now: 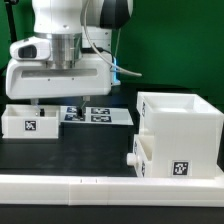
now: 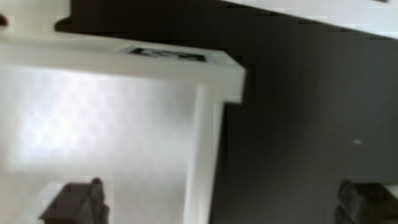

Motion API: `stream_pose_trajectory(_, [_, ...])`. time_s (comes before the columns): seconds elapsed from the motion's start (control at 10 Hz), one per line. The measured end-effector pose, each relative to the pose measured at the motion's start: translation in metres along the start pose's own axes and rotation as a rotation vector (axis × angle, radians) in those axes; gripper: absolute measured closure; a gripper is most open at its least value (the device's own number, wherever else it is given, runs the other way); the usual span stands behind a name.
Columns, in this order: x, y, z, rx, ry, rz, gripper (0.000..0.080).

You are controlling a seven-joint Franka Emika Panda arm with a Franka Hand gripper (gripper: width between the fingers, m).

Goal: Assemble drawer

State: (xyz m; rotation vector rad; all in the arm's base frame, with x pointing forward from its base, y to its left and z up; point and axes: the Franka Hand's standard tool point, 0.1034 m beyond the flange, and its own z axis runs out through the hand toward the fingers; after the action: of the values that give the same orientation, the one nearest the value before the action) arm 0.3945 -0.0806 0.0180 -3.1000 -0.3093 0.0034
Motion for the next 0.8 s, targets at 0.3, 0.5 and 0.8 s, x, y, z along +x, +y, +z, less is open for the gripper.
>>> stream_pose_trajectory(0.3, [-0.0067, -0.004, 0.0115, 0.001, 0.003, -0.01, 0.0151])
stream_pose_trajectory(0.5, [-0.008, -0.0067, 0.0123, -0.006, 0.017, -0.025, 0.0151])
stream_pose_trajectory(0.8, [-0.0085, -0.0079, 0.0125, -0.01, 0.027, -0.045, 0.0413])
